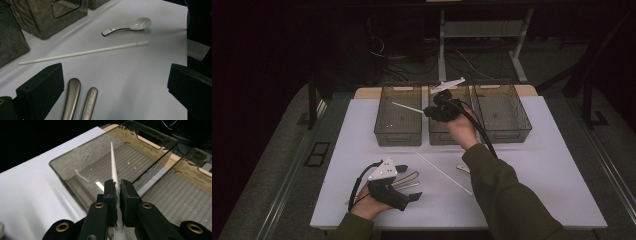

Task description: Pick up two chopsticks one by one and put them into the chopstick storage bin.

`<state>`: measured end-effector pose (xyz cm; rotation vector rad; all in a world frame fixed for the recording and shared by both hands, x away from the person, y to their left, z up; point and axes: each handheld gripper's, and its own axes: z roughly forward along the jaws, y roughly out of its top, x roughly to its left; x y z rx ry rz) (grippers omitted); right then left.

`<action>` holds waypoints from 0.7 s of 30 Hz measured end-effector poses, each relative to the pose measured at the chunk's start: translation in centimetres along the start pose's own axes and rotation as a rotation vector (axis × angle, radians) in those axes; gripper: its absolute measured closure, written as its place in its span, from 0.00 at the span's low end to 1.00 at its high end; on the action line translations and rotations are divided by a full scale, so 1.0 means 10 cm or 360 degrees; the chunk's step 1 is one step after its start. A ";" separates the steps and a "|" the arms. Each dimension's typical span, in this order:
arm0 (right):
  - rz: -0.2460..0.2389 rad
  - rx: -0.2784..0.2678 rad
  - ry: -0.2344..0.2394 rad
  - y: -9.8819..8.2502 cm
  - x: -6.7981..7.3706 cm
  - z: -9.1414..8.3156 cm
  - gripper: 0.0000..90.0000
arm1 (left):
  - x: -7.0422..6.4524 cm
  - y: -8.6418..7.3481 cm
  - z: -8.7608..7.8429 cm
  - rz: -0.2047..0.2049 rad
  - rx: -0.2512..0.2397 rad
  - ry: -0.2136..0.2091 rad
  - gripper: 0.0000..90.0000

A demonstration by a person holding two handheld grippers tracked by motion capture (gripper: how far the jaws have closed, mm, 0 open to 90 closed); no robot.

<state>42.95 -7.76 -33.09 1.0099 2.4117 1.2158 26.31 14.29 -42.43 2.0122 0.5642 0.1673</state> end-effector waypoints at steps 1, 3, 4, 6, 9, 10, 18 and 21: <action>0.0005 0.0007 -0.0006 0.01 0.00 0.06 0.93 | 0.00 0.00 0.00 -0.0005 -0.0004 -0.0003 0.00; 0.0019 0.0023 -0.0022 0.02 -0.01 0.17 0.93 | -0.01 0.00 0.01 -0.0013 -0.0011 -0.0007 0.00; 0.0034 0.0026 -0.0027 0.03 -0.01 0.22 0.93 | 0.00 0.00 0.00 -0.0003 -0.0003 -0.0008 0.00; 0.0050 0.0038 -0.0041 0.05 -0.02 0.33 0.93 | 0.00 0.00 0.00 -0.0010 -0.0002 -0.0009 0.00; 0.0068 0.0065 -0.0060 0.08 -0.01 0.46 0.93 | 0.00 0.00 0.00 -0.0013 -0.0006 -0.0010 0.00; 0.0066 0.0075 -0.0071 0.09 -0.01 0.50 0.93 | 0.00 0.00 0.00 -0.0004 -0.0010 -0.0009 0.00; 0.0081 0.0144 -0.0098 0.14 0.00 0.76 0.93 | -0.02 0.01 0.00 -0.0010 -0.0014 -0.0025 0.00; 0.0075 0.0166 -0.0109 0.14 0.01 0.83 0.93 | -0.01 0.01 0.00 -0.0012 -0.0019 -0.0028 0.00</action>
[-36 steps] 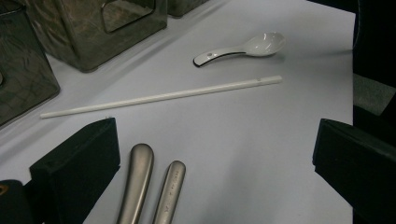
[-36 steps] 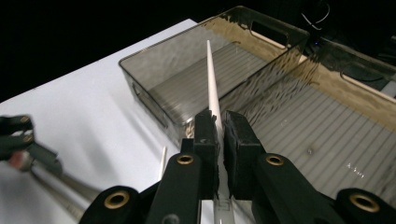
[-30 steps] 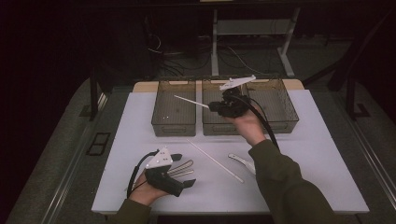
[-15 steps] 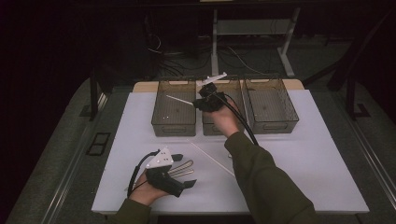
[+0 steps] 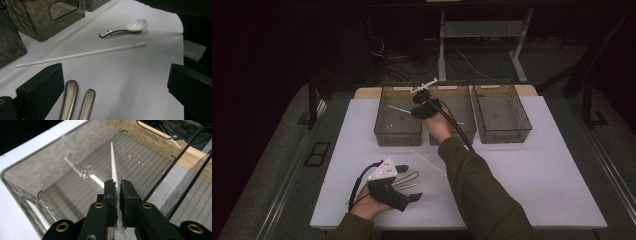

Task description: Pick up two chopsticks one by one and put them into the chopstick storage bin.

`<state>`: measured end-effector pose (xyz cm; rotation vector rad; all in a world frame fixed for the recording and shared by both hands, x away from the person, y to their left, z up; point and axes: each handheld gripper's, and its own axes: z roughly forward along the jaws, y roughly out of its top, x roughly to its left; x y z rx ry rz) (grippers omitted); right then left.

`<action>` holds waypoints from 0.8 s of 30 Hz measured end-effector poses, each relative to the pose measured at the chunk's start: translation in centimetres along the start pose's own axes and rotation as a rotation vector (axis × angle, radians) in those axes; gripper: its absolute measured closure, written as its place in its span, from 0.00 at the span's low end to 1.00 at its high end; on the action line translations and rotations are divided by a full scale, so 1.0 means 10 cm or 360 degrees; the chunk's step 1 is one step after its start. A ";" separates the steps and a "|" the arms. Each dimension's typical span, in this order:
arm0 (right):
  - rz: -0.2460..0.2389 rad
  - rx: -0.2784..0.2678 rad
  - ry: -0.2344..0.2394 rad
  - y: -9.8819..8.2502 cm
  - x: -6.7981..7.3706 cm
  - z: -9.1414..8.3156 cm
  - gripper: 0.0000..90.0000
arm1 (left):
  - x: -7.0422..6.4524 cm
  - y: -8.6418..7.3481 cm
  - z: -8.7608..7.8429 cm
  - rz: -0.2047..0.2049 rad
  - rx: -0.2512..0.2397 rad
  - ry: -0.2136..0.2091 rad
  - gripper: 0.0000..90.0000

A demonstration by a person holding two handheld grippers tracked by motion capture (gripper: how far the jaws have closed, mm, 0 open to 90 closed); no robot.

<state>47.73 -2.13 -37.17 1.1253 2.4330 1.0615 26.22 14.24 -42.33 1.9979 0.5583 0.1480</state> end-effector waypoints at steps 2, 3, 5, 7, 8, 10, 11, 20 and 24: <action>0.0022 0.0010 0.0013 0.00 -0.01 0.03 0.93 | 0.00 0.00 0.00 -0.0001 0.0000 0.0001 0.00; 0.0040 0.0008 0.0020 0.00 -0.01 0.04 0.93 | 0.00 0.00 0.00 -0.0001 0.0000 0.0001 0.00; 0.0044 0.0010 0.0038 -0.01 0.00 0.06 0.93 | 0.00 0.00 0.00 -0.0001 -0.0002 0.0000 0.00; 0.0047 0.0015 0.0051 -0.01 0.02 0.08 0.93 | 0.01 0.00 0.00 0.0000 -0.0003 -0.0001 0.00; 0.0043 0.0018 0.0057 -0.01 0.03 0.10 0.93 | 0.01 0.00 0.00 0.0000 -0.0003 -0.0001 0.00; 0.0035 0.0030 0.0065 -0.01 0.06 0.12 0.93 | 0.00 0.01 0.00 -0.0001 -0.0004 0.0000 0.00; 0.0032 0.0038 0.0061 -0.01 0.07 0.14 0.93 | 0.00 0.01 0.00 0.0000 -0.0007 0.0000 0.00; 0.0060 0.0009 0.0084 0.00 0.07 0.12 0.77 | 0.00 0.00 -0.01 0.0000 -0.0004 0.0000 0.00; 0.0073 0.0003 0.0131 -0.01 0.04 0.00 0.66 | 0.01 0.00 -0.01 -0.0003 -0.0008 0.0000 0.00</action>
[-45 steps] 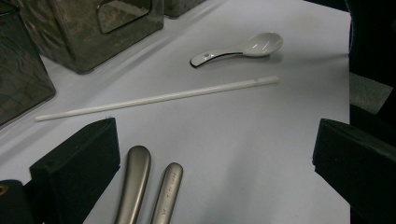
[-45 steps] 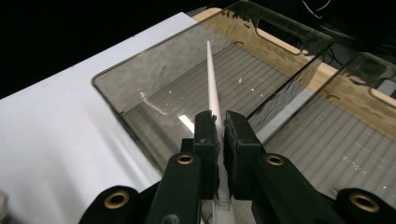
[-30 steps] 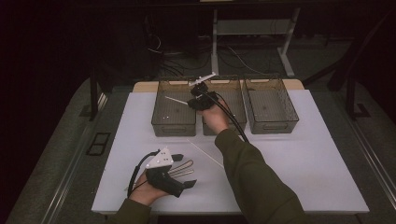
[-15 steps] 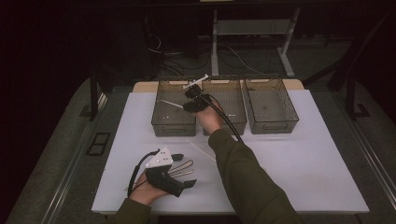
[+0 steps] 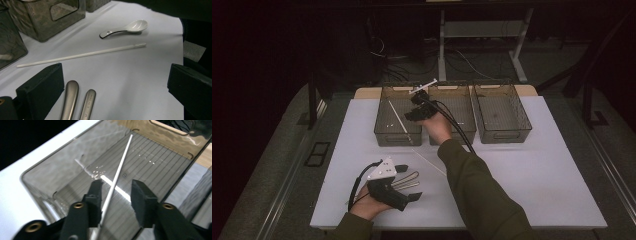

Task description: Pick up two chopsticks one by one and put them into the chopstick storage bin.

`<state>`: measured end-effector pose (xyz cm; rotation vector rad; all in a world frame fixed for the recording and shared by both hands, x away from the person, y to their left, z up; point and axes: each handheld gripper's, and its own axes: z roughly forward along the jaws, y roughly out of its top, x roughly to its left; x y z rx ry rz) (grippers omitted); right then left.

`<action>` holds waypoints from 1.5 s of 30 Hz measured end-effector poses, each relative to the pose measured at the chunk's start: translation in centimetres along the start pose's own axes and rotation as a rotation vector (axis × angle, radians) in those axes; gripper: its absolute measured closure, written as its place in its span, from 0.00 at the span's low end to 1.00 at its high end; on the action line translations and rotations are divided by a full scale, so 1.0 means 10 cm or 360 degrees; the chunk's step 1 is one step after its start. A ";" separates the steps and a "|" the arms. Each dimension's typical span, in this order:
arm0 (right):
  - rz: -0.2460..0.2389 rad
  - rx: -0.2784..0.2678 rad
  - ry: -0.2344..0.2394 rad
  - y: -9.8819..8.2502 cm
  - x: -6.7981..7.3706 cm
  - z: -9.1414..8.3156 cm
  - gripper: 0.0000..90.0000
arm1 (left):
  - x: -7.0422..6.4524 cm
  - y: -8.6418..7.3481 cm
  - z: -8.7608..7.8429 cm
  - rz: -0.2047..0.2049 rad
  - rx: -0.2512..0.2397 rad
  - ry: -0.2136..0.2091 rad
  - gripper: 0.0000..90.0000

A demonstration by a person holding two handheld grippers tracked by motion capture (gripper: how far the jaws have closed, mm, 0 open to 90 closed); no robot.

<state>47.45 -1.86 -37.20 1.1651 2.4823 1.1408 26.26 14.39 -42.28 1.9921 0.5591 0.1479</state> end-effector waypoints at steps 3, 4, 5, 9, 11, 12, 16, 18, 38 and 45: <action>0.0000 -0.0017 0.0047 -0.04 -0.02 -0.15 0.54 | 0.01 0.00 0.00 0.0001 -0.0002 0.0001 0.00; -0.0018 -0.0017 0.0059 -0.06 -0.03 -0.20 0.51 | 0.01 0.00 0.00 0.0006 -0.0002 0.0002 0.00; -0.0031 -0.0019 0.0070 -0.08 -0.03 -0.26 0.48 | 0.01 0.00 0.00 0.0004 -0.0003 0.0002 0.00; -0.0077 -0.0044 0.0131 -0.22 -0.06 -0.51 0.42 | 0.00 0.00 0.00 0.0008 0.0000 0.0006 0.00; -0.0090 -0.0065 0.0150 -0.31 -0.07 -0.63 0.41 | 0.00 0.00 0.00 0.0006 -0.0001 0.0008 0.00; -0.0096 -0.0071 0.0156 -0.35 -0.07 -0.69 0.40 | 0.00 0.00 0.00 0.0016 0.0011 0.0012 0.00; -0.0128 -0.0107 0.0164 -0.52 -0.08 -0.89 0.40 | 0.00 -0.01 0.01 0.0013 0.0004 0.0013 0.00; -0.0140 -0.0123 0.0161 -0.60 -0.08 -0.97 0.40 | -0.01 -0.01 0.01 0.0014 0.0008 0.0015 0.00; -0.0221 -0.0110 0.0259 -1.47 -0.06 -1.40 0.44 | -0.01 -0.03 0.03 0.0011 0.0029 0.0019 0.00; -0.0214 -0.0059 0.0239 -1.76 -0.04 -1.43 0.56 | 0.00 -0.03 0.04 0.0014 0.0032 0.0019 0.00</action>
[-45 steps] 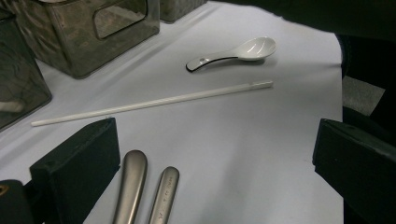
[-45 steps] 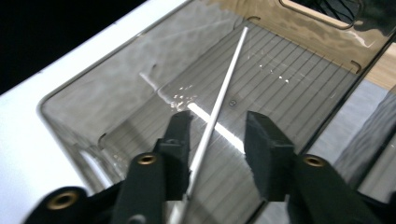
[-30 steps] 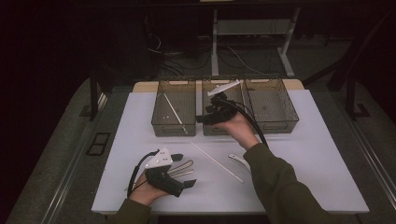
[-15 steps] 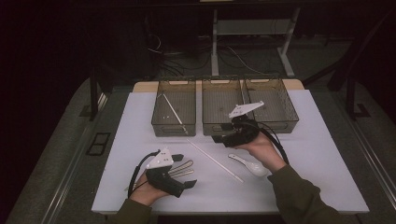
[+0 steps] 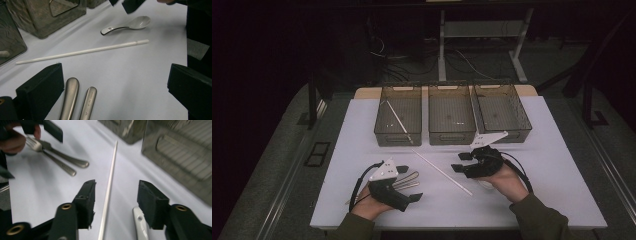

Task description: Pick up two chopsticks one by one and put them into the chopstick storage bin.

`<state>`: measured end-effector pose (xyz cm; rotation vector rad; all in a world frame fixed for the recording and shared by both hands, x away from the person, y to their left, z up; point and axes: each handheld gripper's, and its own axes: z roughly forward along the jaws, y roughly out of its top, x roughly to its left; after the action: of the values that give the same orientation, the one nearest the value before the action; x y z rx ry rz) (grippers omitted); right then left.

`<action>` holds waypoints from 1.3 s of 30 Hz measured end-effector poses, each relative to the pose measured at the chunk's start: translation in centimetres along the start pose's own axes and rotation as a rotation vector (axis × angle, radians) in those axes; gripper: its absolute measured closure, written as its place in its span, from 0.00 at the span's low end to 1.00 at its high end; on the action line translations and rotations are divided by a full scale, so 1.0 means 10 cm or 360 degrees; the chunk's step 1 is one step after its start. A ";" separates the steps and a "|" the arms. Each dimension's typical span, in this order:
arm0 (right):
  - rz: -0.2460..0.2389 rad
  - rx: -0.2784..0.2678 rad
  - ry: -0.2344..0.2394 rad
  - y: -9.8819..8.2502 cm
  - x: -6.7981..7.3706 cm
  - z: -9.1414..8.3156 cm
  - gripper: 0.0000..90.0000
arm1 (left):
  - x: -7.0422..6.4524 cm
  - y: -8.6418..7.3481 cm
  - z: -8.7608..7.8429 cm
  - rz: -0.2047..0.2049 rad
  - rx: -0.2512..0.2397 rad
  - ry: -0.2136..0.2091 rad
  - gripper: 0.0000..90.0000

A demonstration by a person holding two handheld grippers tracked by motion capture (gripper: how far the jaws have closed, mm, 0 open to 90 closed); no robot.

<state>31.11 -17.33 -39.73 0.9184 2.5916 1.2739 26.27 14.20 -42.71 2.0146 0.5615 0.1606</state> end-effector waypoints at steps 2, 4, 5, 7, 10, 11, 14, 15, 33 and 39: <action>0.0000 0.0050 0.0007 -0.08 0.05 0.06 0.60 | 0.00 0.00 0.00 0.0002 0.0000 0.0001 0.00; 0.0001 0.0067 0.0006 -0.10 0.06 0.07 0.63 | -0.01 0.00 -0.01 0.0002 0.0000 0.0001 0.00; -0.0003 0.0082 0.0012 -0.12 0.08 0.09 0.65 | -0.01 0.00 -0.01 -0.0001 -0.0002 0.0001 0.00; -0.0010 0.0104 0.0012 -0.15 0.10 0.13 0.68 | 0.00 0.00 -0.01 0.0000 -0.0003 -0.0001 0.00; -0.0017 0.0143 0.0016 -0.18 0.13 0.18 0.73 | 0.00 0.00 -0.01 0.0002 0.0001 -0.0003 0.00; -0.0011 0.0178 0.0022 -0.20 0.14 0.23 0.76 | 0.00 0.00 -0.01 0.0002 0.0002 -0.0004 0.00; -0.0011 0.0215 0.0002 -0.23 0.16 0.28 0.79 | -0.01 0.00 -0.01 0.0010 0.0004 -0.0003 0.00; -0.0006 0.0243 -0.0010 -0.25 0.17 0.32 0.82 | -0.01 0.00 -0.01 0.0012 0.0004 -0.0004 0.00; -0.0123 0.0331 -0.0158 -0.28 0.28 0.41 0.92 | -0.01 0.00 -0.01 0.0025 0.0009 -0.0004 0.00; -0.0133 0.0333 -0.0168 -0.28 0.29 0.41 0.93 | -0.02 0.01 -0.01 0.0024 0.0009 -0.0004 0.00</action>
<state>28.87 -14.18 -44.00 0.8720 2.6844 0.9217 26.13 14.18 -42.60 2.0244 0.5455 0.1657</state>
